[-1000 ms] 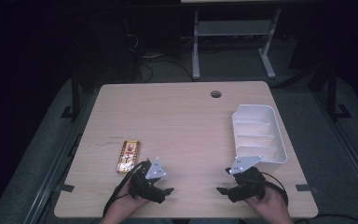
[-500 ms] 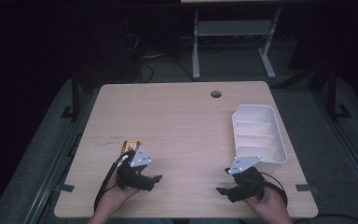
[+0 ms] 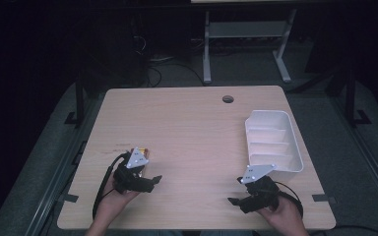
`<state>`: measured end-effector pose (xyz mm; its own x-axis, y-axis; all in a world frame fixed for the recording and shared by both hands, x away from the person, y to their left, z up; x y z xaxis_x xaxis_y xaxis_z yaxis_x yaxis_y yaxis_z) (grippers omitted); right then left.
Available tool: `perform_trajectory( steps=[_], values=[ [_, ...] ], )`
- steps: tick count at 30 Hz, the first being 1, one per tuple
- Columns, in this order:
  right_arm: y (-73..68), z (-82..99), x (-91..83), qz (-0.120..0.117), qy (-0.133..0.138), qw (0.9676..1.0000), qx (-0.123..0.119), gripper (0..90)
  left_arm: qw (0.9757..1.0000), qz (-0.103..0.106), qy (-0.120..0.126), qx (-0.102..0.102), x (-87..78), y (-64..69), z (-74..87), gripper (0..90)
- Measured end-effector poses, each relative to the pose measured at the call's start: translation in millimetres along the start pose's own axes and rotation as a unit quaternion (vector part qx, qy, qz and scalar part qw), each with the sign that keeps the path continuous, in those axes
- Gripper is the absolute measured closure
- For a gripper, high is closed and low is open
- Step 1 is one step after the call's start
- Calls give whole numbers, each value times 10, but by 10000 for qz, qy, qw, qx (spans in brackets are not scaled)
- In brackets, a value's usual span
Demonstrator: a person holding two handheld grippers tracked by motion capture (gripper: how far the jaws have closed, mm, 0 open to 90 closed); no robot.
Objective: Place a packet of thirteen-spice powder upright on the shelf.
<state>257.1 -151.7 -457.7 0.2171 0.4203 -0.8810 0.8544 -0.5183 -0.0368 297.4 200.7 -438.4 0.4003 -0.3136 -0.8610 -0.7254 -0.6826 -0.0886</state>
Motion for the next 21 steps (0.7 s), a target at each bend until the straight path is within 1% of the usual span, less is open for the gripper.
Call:
perform_trajectory(
  steps=[3, 4, 9, 11, 12, 15, 21],
  values=[
    [-1, 0, 0, -2, 2, 10000, -8, 261, 10000, -27, -12, -36, 6, -21, 13, 211],
    [-2, 0, 0, -2, -1, 10000, -10, 261, 9999, -71, -24, -81, 5, -50, 27, 211],
    [-3, 0, -1, -6, 9, 10000, -1, 261, 9997, -143, 4, -222, -12, -120, 62, 211],
    [-2, 0, -1, -7, 11, 10000, 1, 261, 9996, -163, -9, -246, -20, -140, 72, 210],
    [-2, 0, -1, -4, 3, 10000, -10, 260, 9993, -183, -1, -315, -30, -175, 90, 211],
    [-4, 0, 0, -8, 2, 10000, -13, 261, 9990, -245, -26, -362, -35, -224, 125, 211],
    [-9, -4, 6, -15, -7, 10000, -18, 261, 9978, -377, -53, -536, -41, -317, 185, 211]
  ],
)
Point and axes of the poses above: each handheld gripper's, and its own axes: x roughly forward along the jaws, z roughly out of its underside, y roughly to its right, the point moved 3 cm from there along x, roughly forward along the jaws, and after that the axes turned 13 degrees about -y, right-handed, at the moved point
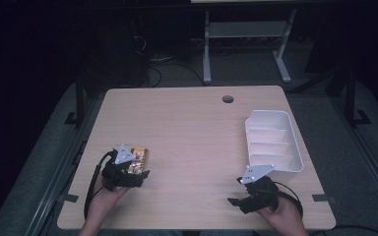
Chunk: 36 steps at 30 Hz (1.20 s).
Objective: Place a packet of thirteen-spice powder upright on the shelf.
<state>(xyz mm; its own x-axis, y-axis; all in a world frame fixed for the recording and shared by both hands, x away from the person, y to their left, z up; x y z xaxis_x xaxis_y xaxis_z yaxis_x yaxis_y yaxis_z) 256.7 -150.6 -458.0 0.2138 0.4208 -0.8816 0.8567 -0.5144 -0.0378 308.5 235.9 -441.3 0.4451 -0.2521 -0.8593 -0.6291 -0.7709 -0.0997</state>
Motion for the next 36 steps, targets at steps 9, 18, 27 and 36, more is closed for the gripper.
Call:
perform_trajectory(
  steps=[9, 18, 27, 36],
  values=[
    [-1, -3, 11, -11, -30, 10000, -6, 261, 9994, -195, -105, -249, 75, -77, 12, 193],
    [-10, -7, 20, -16, -46, 10000, 7, 261, 9976, -383, -417, -403, 227, -100, 39, 188],
    [-15, -9, 23, -24, -45, 10000, -10, 261, 9961, -589, -586, -291, 300, -59, 40, 184],
    [-18, -11, 28, -26, -48, 10000, -20, 261, 9953, -577, -670, -402, 330, -101, 64, 173]
  ],
)
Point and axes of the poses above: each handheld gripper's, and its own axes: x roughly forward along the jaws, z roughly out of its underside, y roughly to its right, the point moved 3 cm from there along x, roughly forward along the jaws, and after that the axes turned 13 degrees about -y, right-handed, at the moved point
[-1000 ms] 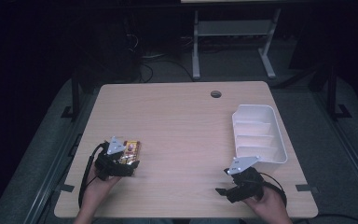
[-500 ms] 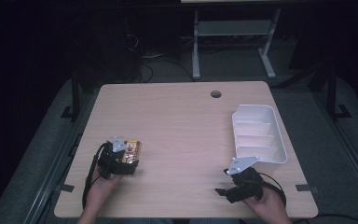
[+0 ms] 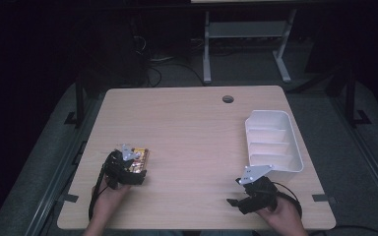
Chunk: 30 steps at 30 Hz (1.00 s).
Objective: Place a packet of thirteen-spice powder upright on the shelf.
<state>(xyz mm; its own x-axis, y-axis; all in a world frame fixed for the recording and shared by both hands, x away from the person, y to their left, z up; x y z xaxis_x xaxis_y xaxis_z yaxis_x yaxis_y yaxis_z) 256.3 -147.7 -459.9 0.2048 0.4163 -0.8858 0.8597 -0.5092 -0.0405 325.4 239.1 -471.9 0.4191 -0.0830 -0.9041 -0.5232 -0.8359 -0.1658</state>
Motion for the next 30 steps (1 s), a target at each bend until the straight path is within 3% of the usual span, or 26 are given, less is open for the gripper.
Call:
perform_trajectory(
  steps=[4, 9, 18, 22, 26, 30],
  values=[
    [-3, 0, 2, -1, -9, 10000, -8, 261, 9998, 29, -170, -64, 49, -35, 21, 171],
    [-5, -1, 0, -7, -9, 10000, 0, 261, 9996, 86, -209, -153, 60, -63, 32, 180],
    [-9, -4, 0, -2, -18, 10000, -28, 261, 9984, 319, -310, -336, 67, -119, 53, 270],
    [-13, -6, 1, 7, -9, 10000, -34, 261, 9981, 363, -353, -347, 62, -132, 53, 292],
    [-23, -12, -6, 16, 7, 10000, -58, 262, 9991, 166, -334, -185, 22, -107, 31, 311],
    [-33, -18, -15, 19, 33, 10000, -60, 262, 9997, 167, -122, -139, -62, -73, 4, 315]
  ],
)
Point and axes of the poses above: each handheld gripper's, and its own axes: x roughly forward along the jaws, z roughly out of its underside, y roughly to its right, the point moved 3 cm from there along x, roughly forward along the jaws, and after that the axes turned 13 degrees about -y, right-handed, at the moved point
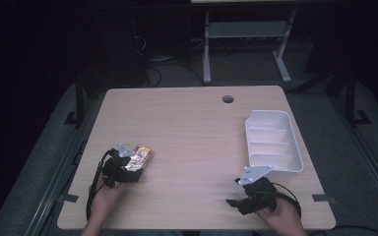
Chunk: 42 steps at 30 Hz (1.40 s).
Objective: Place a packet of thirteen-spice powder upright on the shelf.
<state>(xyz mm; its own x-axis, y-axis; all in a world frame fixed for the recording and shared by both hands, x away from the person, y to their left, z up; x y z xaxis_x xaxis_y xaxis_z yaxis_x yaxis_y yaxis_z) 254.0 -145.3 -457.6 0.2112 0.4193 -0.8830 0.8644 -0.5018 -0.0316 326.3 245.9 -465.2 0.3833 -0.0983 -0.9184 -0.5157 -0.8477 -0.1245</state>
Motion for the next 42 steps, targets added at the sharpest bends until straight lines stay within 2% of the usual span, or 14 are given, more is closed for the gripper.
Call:
perform_trajectory(
  steps=[3, 10, 13, 15, 19, 21, 23, 31, 34, 36, 37, 38, 42],
  values=[
    [-11, -9, -1, 0, 26, 10000, 1, 262, 9999, 19, 153, 64, -59, 51, -9, 317],
    [-29, -33, -26, -41, 148, 9999, 72, 280, 9991, 71, 328, 259, -119, 149, -26, 318],
    [-40, -45, -45, -91, 248, 9995, 147, 278, 9979, 141, 495, 401, -174, 235, -45, 318],
    [-40, -49, -49, -105, 267, 9995, 164, 277, 9976, 152, 532, 424, -187, 261, -49, 318],
    [-55, -79, -66, -240, 383, 9986, 260, 243, 9950, 282, 707, 652, -240, 402, -82, 318],
    [-57, -84, -67, -279, 391, 9984, 285, 242, 9944, 295, 728, 704, -249, 433, -88, 318],
    [-59, -96, -55, -402, 373, 9978, 382, 219, 9930, 344, 755, 844, -260, 528, -106, 318],
    [-66, -132, -49, -557, 433, 9965, 447, 144, 9900, 526, 824, 1015, -270, 707, -132, 319],
    [-72, -143, -50, -610, 439, 9961, 452, 145, 9892, 554, 860, 1053, -284, 748, -136, 319],
    [-74, -167, -53, -630, 444, 9960, 451, 148, 9870, 590, 979, 1129, -310, 806, -145, 319],
    [-71, -177, -56, -643, 465, 9958, 452, 150, 9870, 590, 979, 1129, -310, 806, -145, 319],
    [-70, -188, -62, -674, 479, 9954, 478, 158, 9858, 600, 1054, 1162, -329, 840, -149, 319],
    [-62, -219, -83, -754, 529, 9945, 494, 205, 9844, 668, 1102, 1196, -335, 877, -158, 319]
  ],
)
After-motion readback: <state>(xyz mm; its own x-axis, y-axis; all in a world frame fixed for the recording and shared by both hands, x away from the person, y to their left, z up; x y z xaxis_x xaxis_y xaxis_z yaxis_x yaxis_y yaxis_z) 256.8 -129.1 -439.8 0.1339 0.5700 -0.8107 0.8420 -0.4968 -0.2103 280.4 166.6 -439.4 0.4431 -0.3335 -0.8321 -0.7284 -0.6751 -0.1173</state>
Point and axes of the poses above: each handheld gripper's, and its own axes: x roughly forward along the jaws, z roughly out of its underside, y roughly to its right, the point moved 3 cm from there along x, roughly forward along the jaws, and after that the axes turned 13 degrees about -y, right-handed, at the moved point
